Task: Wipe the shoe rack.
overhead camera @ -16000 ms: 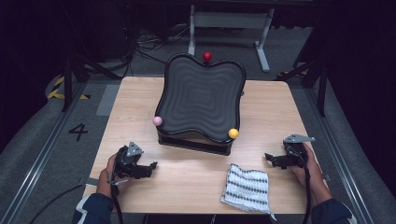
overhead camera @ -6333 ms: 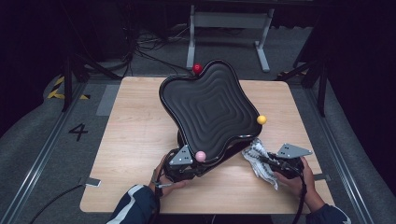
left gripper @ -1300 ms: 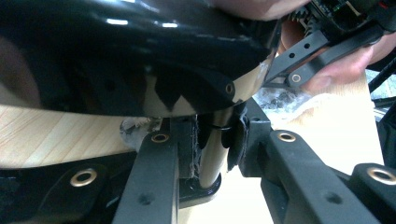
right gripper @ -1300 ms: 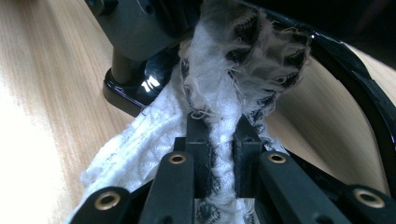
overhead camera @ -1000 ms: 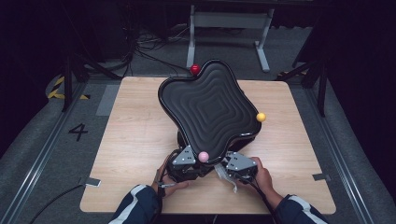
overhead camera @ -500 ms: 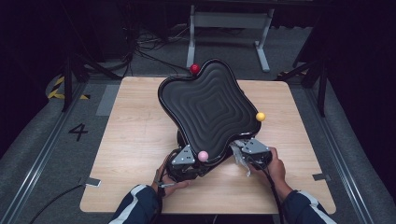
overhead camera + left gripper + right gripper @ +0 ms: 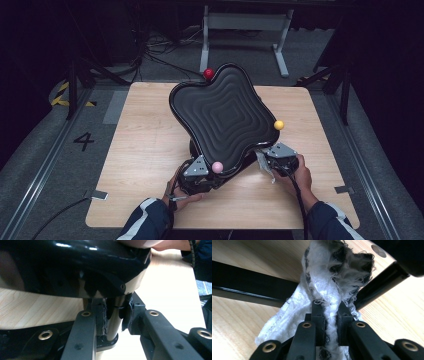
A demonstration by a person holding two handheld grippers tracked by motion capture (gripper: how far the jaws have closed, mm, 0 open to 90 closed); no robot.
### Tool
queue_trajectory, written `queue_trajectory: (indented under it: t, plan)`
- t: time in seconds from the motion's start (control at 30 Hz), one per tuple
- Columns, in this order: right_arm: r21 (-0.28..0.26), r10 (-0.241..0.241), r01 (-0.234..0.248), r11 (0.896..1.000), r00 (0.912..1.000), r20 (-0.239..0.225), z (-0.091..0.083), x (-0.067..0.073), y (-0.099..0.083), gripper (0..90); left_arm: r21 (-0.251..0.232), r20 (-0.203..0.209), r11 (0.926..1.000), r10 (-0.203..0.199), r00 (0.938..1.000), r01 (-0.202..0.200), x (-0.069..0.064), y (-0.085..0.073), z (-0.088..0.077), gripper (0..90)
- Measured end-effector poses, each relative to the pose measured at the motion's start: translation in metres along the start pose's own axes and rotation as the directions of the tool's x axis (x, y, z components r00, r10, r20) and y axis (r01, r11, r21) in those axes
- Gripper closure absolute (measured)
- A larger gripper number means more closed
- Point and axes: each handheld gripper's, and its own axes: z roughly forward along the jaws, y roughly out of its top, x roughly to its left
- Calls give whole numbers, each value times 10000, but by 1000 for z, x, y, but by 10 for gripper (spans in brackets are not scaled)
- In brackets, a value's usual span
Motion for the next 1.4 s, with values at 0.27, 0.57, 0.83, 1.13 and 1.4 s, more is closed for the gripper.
queue_trajectory:
  t: [0.27, 0.57, 0.83, 1.13, 1.4]
  plan:
    - [-125, -286, 281, 9995, 9986, -437, -3, 13, 5, 804, 5, 12, 10000, 2, 10000, -2, 0, 0, 0, 734]
    - [-417, -731, 698, 9967, 9939, -824, -7, 35, 13, 802, -45, 14, 10000, -59, 10000, 59, 0, -1, 0, 733]
    - [-664, -961, 882, 9939, 9872, -1275, -9, 48, 18, 802, -34, -8, 10000, -84, 10000, 84, 0, -1, 1, 733]
    - [-1140, -1401, 1202, 9862, 9723, -1869, -13, 72, 26, 801, 10, -50, 9999, -120, 9999, 120, 1, 0, 0, 732]
    - [-1453, -1573, 1222, 9818, 9520, -2625, -16, 94, 36, 799, 25, -97, 9999, -139, 9999, 140, 2, 0, -1, 732]
